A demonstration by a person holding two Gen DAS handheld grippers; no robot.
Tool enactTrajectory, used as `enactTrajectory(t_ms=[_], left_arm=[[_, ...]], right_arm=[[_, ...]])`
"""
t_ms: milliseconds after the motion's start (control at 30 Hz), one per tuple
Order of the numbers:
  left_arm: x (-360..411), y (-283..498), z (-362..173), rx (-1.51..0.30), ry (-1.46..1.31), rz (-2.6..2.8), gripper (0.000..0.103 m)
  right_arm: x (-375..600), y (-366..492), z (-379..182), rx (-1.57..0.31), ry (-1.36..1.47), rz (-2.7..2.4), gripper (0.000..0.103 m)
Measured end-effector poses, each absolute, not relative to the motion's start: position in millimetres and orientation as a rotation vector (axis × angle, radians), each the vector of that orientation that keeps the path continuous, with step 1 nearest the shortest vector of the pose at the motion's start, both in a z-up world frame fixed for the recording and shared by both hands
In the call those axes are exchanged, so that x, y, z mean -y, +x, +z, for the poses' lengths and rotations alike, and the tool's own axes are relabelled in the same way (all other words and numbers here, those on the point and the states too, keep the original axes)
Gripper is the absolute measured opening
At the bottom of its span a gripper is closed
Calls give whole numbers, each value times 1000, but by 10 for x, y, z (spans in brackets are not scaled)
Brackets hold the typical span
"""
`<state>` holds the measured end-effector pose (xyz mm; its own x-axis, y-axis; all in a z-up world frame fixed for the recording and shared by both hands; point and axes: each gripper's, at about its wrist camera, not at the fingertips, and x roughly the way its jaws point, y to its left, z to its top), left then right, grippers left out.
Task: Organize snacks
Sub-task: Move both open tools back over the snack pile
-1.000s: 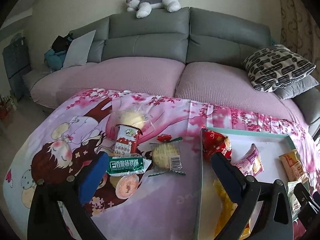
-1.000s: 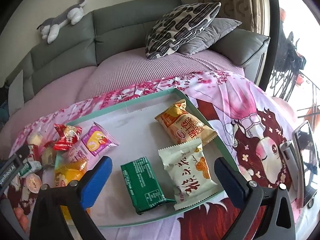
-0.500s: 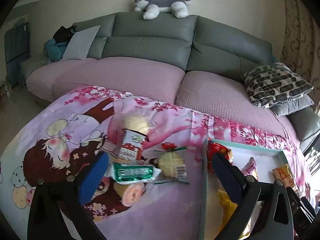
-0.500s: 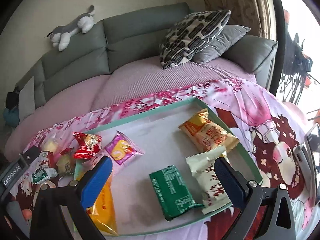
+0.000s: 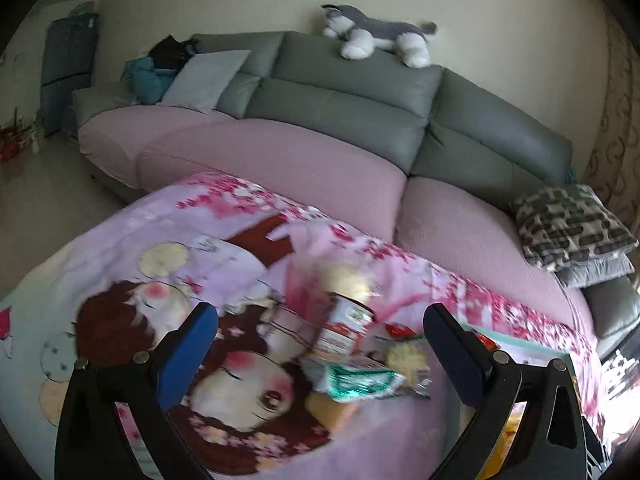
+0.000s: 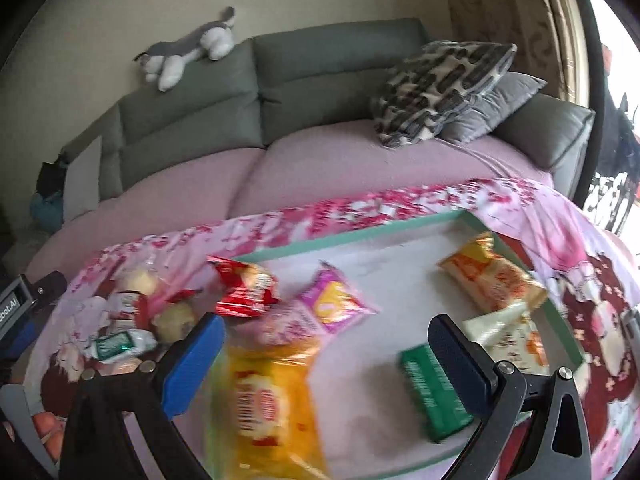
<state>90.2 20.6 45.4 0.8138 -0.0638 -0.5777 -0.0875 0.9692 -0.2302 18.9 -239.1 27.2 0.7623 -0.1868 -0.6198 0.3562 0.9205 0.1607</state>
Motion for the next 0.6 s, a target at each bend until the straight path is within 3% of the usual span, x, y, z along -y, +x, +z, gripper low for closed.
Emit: enactTrajectory(t_ms=[333, 600], left_arm=[[-904, 916, 492, -635, -262, 136, 102], [-1038, 993, 350, -701, -240, 146, 102]], right_arm=[[1703, 458, 245, -635, 257, -116, 103], [1312, 582, 118, -697, 215, -28, 103]])
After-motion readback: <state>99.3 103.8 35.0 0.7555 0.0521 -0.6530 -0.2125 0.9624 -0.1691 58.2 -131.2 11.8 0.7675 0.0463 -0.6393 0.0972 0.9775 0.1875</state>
